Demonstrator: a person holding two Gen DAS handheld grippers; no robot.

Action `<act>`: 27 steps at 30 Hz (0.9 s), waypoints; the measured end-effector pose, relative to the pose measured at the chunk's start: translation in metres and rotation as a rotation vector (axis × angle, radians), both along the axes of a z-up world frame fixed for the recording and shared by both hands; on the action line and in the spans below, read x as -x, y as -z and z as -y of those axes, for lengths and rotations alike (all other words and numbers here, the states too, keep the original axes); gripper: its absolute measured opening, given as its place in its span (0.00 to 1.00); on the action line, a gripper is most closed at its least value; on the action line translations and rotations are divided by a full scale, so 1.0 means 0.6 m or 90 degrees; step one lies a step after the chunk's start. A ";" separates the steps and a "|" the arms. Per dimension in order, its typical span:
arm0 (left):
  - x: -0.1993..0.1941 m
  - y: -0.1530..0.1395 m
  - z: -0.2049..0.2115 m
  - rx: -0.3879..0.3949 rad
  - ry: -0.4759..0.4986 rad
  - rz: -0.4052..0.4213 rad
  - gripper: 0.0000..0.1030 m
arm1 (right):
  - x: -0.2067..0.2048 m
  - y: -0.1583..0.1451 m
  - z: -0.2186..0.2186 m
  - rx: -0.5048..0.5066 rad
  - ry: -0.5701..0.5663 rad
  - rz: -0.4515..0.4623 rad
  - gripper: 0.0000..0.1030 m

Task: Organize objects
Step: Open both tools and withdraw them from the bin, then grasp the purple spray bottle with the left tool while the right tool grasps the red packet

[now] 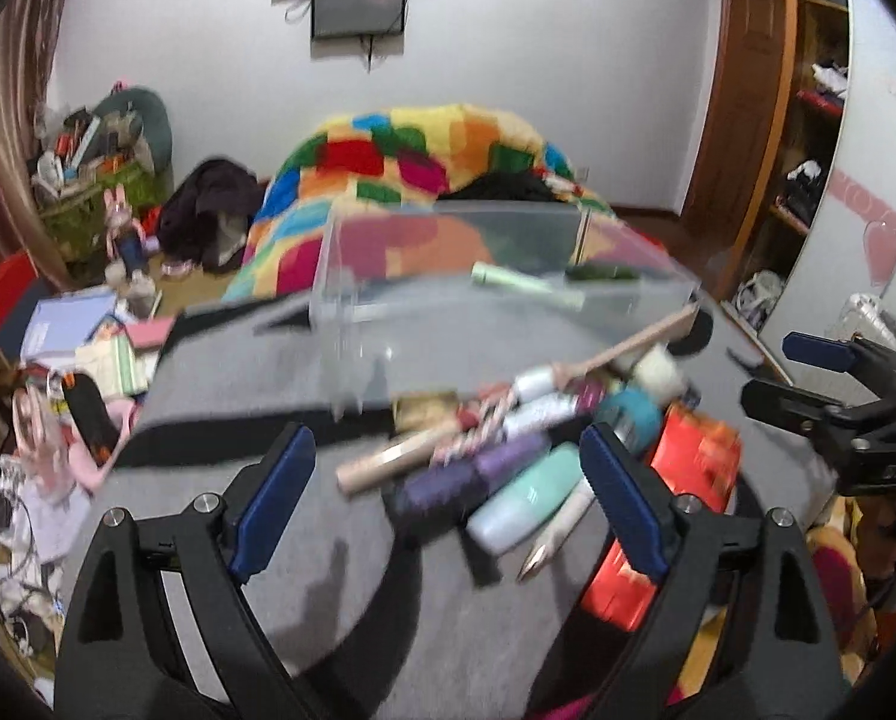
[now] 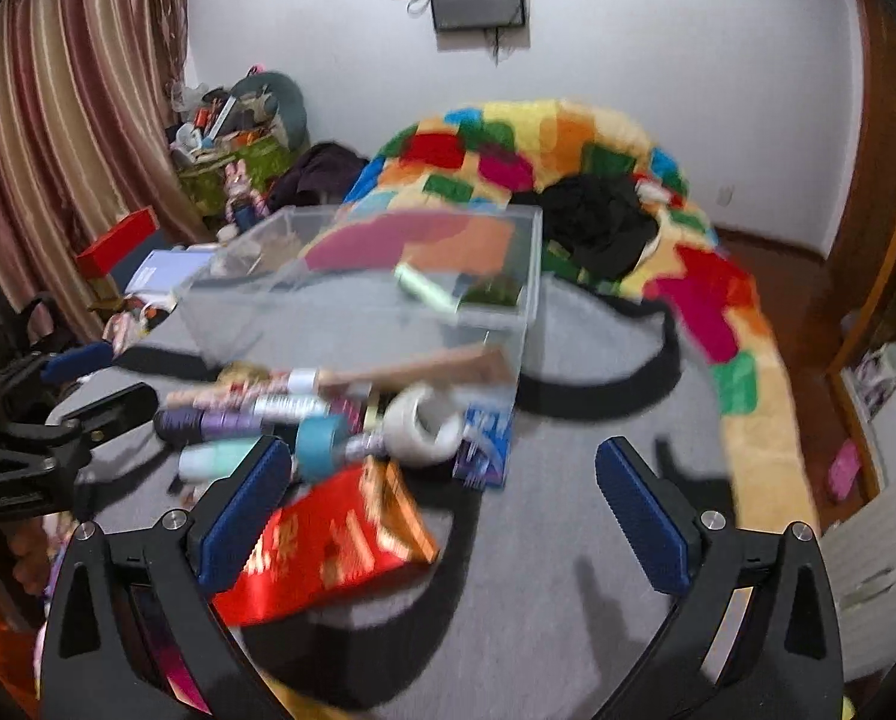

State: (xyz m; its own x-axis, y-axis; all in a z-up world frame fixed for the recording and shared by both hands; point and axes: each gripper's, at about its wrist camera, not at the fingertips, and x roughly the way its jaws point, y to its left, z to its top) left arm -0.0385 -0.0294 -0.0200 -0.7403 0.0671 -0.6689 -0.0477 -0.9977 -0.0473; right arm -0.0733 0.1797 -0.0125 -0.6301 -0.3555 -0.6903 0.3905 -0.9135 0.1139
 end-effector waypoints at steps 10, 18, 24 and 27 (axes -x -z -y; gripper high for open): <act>0.019 0.049 0.017 -0.004 -0.009 0.044 0.87 | 0.002 0.067 0.011 0.046 -0.022 0.105 0.97; 0.041 0.075 0.020 -0.076 0.019 0.067 0.56 | 0.001 0.082 0.038 0.035 -0.045 0.116 0.65; 0.016 0.068 0.018 -0.070 0.020 0.057 0.46 | -0.006 0.071 0.032 0.029 -0.050 0.084 0.52; 0.002 0.064 0.019 -0.059 0.006 0.053 0.46 | -0.009 0.069 0.029 0.027 -0.052 0.074 0.49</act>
State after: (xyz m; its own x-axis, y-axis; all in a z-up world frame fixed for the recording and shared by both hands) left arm -0.0397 -0.0411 -0.0587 -0.6819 0.1385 -0.7183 -0.0497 -0.9884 -0.1433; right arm -0.0680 0.1620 -0.0541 -0.5146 -0.4333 -0.7399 0.4459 -0.8723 0.2007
